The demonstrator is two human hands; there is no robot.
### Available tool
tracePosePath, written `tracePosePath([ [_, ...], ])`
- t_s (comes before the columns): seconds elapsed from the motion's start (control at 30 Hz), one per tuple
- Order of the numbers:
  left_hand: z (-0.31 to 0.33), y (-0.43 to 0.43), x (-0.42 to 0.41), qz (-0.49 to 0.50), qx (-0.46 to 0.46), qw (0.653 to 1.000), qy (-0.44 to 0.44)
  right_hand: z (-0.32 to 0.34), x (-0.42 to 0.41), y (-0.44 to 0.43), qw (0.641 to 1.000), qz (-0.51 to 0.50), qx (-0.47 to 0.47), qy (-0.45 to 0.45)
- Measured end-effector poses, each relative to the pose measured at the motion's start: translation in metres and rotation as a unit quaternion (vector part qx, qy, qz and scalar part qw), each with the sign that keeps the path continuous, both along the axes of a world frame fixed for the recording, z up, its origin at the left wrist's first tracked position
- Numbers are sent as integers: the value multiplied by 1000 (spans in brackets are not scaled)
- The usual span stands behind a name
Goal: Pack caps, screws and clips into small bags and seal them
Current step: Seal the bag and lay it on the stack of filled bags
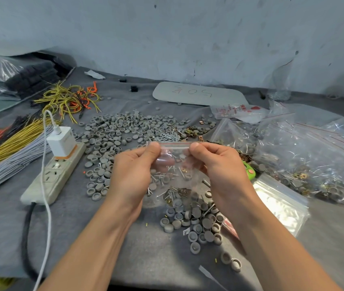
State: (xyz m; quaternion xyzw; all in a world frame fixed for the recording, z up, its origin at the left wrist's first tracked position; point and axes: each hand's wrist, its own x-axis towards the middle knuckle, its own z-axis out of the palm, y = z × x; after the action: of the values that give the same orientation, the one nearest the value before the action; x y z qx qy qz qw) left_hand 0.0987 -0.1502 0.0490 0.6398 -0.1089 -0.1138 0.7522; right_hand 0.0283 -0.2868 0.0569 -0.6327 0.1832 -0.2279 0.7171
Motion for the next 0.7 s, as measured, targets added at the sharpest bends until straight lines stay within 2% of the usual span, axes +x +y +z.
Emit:
tracePosePath([
  [0.13, -3, 0, 2, 5, 4, 1000, -16, -3, 0, 1, 1000, 13, -2, 6],
  [0.27, -3, 1, 1, -38, -4, 999, -30, -7, 3, 7, 999, 36, -28, 10],
  [0.47, -1, -1, -4, -17, -25, 998, -58, -5, 7, 7, 999, 34, -24, -1],
  [0.7, 0, -2, -1, -10, -82, 996, 12, -8, 1, 2, 999, 43, 8, 12],
])
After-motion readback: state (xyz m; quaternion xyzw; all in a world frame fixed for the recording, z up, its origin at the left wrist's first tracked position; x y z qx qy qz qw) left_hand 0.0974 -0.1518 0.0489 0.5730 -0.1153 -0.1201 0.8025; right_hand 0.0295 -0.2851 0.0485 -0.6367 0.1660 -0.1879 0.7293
